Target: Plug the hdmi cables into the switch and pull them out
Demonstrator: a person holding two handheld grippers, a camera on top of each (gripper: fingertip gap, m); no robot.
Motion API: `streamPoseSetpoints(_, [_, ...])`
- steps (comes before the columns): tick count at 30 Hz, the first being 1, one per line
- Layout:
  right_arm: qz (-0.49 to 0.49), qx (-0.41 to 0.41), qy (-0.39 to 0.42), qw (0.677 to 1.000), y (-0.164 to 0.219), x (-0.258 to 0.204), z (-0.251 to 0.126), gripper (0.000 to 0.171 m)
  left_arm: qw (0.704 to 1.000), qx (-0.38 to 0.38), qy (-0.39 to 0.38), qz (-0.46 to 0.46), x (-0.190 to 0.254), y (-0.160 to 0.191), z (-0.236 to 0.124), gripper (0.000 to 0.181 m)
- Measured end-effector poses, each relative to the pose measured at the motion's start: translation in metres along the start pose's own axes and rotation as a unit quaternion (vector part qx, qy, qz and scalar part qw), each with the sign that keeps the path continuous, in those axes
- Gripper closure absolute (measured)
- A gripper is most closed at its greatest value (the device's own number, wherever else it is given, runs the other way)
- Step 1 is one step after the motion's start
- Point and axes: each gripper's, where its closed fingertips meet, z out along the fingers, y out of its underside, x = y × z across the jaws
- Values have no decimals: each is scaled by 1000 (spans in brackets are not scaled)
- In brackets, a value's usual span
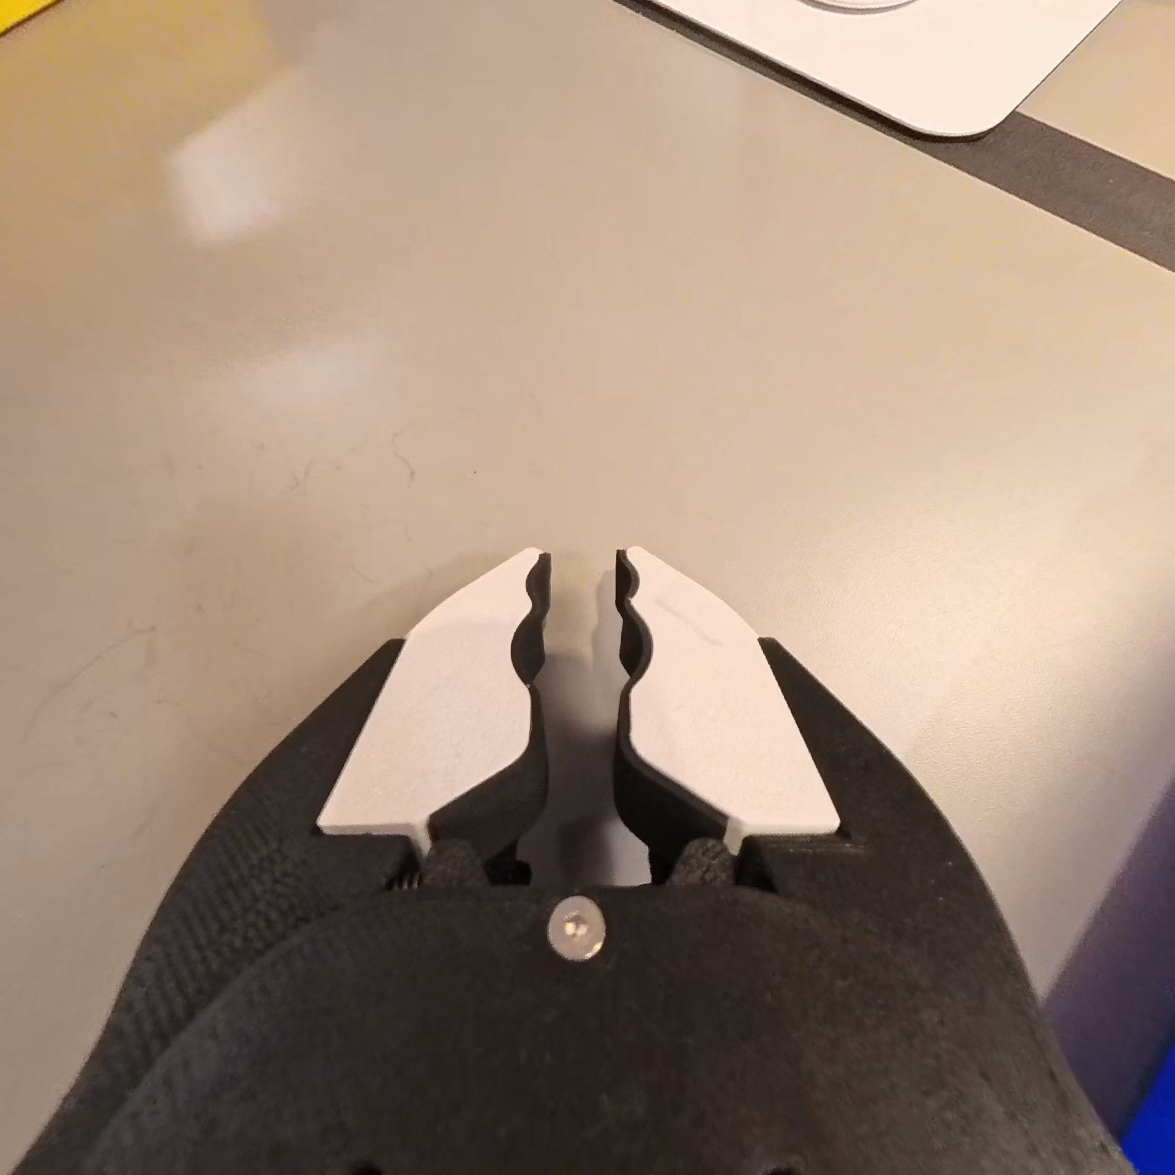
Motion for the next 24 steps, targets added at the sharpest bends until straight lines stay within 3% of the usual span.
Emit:
streamPoseSetpoints(1, [0,0,0,1000,0,0,0,152,1000,27,-7,-2,-1,-7,-10,174])
streamPoseSetpoints(7, [-1,3,3,1000,-1,0,0,152,973,226,-37,39,20,-64,-103,174])
streamPoseSetpoints(14, [15,18,0,1000,-4,3,-3,152,922,360,-21,141,126,-118,-193,175])
streamPoseSetpoints(19, [27,46,-10,999,-10,5,-9,151,916,339,73,203,222,-123,-190,174])
streamPoseSetpoints(24, [19,97,-14,995,-23,8,-18,148,910,266,170,268,309,-99,-131,174])
